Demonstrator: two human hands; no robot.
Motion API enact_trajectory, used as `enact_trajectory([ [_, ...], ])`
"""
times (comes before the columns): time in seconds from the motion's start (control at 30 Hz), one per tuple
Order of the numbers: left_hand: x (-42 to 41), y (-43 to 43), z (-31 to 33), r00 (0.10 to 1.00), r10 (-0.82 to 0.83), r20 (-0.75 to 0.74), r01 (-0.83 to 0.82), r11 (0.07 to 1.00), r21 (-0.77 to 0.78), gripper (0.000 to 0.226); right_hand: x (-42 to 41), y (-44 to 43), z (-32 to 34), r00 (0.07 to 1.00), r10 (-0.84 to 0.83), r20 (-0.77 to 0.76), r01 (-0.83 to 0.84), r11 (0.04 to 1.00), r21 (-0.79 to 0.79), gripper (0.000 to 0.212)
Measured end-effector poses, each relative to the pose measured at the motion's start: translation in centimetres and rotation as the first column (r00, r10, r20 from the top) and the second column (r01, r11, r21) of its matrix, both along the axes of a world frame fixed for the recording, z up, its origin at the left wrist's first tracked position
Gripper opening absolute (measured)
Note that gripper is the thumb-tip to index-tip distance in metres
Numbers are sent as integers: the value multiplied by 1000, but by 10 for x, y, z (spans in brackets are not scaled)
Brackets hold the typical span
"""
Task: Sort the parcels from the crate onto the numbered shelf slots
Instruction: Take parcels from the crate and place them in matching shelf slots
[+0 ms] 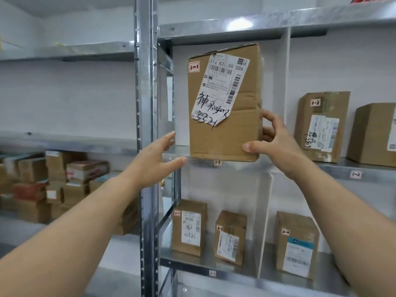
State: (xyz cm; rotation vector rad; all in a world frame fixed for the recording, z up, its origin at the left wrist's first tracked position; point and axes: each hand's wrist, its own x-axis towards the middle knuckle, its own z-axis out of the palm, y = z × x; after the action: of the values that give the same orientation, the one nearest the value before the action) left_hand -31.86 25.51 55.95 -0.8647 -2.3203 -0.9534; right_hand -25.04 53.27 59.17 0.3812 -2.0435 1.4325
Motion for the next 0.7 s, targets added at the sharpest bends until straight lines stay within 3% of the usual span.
enact_trajectory([
  [0.27, -89, 26, 35, 961, -189, 203, 134, 956, 260, 80, -74, -20, 18, 996, -83, -7, 84, 996, 16, 97],
  [0.47, -142, 45, 45, 892, -357, 277, 195, 857, 477, 45, -127, -28, 19, 993, -100, 67, 100, 995, 4, 102],
  [0.57, -167, 49, 41, 893, -352, 282, 168, 840, 516, 42, -152, -31, 19, 984, -107, 143, 104, 994, 25, 103],
  [0.7, -197, 53, 34, 902, -289, 321, 105, 868, 486, 40, -184, -40, 10, 964, -162, 212, 148, 986, 82, 81],
])
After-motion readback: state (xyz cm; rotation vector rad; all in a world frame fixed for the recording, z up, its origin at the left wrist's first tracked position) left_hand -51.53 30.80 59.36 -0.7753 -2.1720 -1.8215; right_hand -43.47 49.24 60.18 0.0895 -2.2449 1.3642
